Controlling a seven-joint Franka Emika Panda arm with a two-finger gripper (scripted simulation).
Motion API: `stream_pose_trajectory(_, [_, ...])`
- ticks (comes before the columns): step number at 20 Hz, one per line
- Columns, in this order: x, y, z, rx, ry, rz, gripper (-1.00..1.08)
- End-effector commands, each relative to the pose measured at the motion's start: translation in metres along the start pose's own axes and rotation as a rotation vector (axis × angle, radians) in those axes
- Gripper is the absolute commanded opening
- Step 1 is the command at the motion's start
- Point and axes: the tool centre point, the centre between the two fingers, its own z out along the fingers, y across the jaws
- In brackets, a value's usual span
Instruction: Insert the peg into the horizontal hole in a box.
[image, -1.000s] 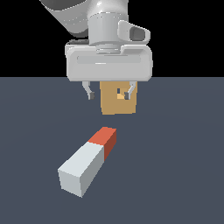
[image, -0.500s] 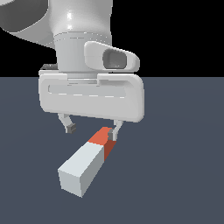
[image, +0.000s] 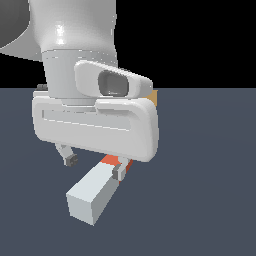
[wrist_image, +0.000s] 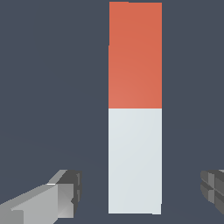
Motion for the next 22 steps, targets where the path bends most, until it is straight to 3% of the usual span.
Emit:
stream_pose_trajectory(1, [0.0,0.0,0.003,0.0,0.0,-0.001,1.0])
stream_pose_trajectory(16, [0.0,-0.001,0.051,-0.001,0.002,0.003,1.0])
stream_pose_trajectory(17, [0.0,-0.001,0.051,-0.001,0.002,0.003,-1.0])
stream_pose_trajectory(22, [0.0,-0.001,0.051,-0.001,0.002,0.003,-1.0])
